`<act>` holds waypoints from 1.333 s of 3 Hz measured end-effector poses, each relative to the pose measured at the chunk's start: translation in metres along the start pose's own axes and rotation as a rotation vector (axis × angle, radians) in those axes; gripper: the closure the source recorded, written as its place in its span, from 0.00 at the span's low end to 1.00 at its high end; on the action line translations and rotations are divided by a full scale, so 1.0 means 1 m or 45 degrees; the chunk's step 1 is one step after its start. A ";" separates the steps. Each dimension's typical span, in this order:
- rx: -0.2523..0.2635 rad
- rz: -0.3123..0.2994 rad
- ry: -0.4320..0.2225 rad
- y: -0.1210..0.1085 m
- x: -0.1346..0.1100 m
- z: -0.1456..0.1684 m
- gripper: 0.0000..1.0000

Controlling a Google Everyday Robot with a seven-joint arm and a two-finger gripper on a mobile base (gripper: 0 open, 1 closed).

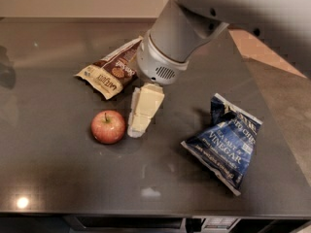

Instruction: Pick apple

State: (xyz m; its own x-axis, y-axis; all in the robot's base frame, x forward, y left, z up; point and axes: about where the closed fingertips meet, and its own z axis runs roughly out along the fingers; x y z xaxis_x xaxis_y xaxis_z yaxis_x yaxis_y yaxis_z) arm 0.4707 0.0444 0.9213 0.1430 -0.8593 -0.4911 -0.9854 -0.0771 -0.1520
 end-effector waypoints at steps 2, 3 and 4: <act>-0.039 -0.089 0.016 0.014 -0.027 0.035 0.00; -0.040 -0.108 0.043 0.015 -0.030 0.050 0.00; -0.057 -0.124 0.076 0.016 -0.028 0.063 0.00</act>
Offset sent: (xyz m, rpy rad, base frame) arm -0.0182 0.0594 -0.0365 -0.0354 -0.0041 0.1067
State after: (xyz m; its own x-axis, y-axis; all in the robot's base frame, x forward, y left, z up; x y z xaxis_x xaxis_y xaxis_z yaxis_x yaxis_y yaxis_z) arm 0.4566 0.0989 0.8782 0.2340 -0.8751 -0.4235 -0.9704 -0.1833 -0.1574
